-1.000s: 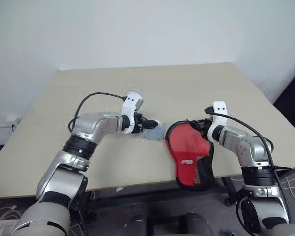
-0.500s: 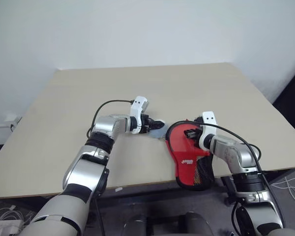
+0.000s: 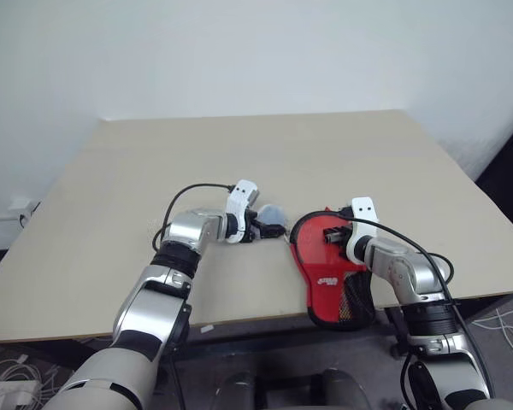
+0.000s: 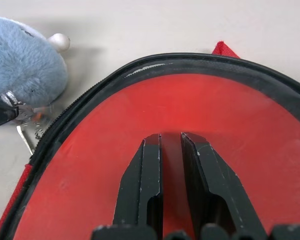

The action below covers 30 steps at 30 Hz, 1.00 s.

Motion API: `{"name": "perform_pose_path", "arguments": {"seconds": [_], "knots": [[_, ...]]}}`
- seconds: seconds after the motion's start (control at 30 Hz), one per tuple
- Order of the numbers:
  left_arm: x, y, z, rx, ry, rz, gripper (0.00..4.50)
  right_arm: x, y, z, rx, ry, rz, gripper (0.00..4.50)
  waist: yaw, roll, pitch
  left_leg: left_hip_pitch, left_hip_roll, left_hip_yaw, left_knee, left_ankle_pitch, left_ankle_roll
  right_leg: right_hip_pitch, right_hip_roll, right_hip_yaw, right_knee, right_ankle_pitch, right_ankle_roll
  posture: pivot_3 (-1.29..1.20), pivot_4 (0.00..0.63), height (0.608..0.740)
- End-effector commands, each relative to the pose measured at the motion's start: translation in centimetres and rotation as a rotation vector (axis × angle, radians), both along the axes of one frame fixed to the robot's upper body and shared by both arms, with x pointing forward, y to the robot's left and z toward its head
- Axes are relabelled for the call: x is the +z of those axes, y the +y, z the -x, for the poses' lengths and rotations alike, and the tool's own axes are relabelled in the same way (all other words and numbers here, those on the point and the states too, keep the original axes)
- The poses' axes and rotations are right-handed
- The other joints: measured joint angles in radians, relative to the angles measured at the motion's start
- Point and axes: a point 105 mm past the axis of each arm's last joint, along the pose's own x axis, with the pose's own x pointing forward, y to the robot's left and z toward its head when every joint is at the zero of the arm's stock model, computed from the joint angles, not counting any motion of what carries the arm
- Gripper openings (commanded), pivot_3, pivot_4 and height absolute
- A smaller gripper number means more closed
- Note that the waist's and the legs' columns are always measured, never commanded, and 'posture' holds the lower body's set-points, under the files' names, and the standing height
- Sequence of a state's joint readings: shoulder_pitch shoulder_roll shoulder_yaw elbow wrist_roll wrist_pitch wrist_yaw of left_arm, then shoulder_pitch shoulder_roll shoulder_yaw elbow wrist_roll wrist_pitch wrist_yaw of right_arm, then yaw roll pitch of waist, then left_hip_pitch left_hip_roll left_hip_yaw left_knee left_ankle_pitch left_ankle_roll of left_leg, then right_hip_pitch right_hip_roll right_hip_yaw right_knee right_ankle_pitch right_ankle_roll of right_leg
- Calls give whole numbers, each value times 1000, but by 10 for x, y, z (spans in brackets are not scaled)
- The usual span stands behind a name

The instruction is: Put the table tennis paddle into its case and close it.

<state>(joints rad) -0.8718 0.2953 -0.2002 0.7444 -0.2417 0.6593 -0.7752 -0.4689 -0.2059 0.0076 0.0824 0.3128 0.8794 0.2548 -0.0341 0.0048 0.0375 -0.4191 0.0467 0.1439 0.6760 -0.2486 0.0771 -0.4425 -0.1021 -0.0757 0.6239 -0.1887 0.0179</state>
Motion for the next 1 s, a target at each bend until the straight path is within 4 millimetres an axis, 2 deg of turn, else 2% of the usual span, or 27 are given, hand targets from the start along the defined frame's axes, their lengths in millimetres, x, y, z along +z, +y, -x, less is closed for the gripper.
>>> {"name": "perform_pose_path", "arguments": {"seconds": [0.03, 0.2, 0.4, 0.47, 0.5, 0.6, 0.7, 0.77, 1.0], "knots": [[9, -8, -3, -25, -44, 10, 4490, 9, 2, -6, -2, -39, 2, 674, 0, 0, 0, 0, 0, 0, 0, 0, 0, 0, 0, 0, 0, 0, 0, 0, 0, 724], [4, -15, -6, -5, -45, 22, 4490, 5, 4, -2, 24, -15, 7, 674, 1, 0, 0, 0, 0, 0, 1, 0, 0, 0, 0, 0, 0, 0, 0, 0, 0, 724], [-2, -22, -14, 40, -69, 2, 4490, -18, 11, 13, 97, 95, 50, 674, 2, -4, -3, 1, 0, -2, 2, -1, 1, 3, 0, -1, 0, 0, 0, 0, 0, 724], [0, -22, -19, 79, -75, 8, 4102, -25, 12, 15, 101, 125, 66, 674, 1, -5, -3, 3, 0, -3, 3, -3, 5, 6, 0, -3, 0, 0, 0, 0, 0, 724], [2, -23, -21, 85, -82, 14, 3885, -29, 11, 16, 97, 138, 76, 499, 1, -5, -4, 3, 1, -5, 3, -4, 5, 7, 0, -3, 0, 0, 0, 0, 0, 724], [5, -24, -25, 90, -100, 7, 2869, -37, 10, 18, 102, 162, 101, 0, 1, -6, -4, 4, 1, -8, 4, -6, 4, 8, 0, -5, 0, 0, 0, 0, 0, 724], [7, -24, -27, 79, -123, -11, 1882, -39, 10, 19, 106, 170, 105, 0, 1, -6, -4, 5, 1, -9, 4, -6, 3, 10, 0, -6, 0, 0, 0, 0, 0, 724], [10, -21, -31, 90, -152, -55, 1400, -41, 10, 19, 103, 177, 105, 0, 1, -6, -4, 6, 1, -10, 4, -6, 3, 12, 0, -7, 0, 0, 0, 0, 0, 724], [33, -14, -50, 165, -254, -95, 1400, -47, 17, 26, 143, 197, 120, 0, -4, -7, -4, 6, 2, -13, 6, -7, 3, 13, 0, -10, 0, 0, 0, 0, 0, 724]]}}
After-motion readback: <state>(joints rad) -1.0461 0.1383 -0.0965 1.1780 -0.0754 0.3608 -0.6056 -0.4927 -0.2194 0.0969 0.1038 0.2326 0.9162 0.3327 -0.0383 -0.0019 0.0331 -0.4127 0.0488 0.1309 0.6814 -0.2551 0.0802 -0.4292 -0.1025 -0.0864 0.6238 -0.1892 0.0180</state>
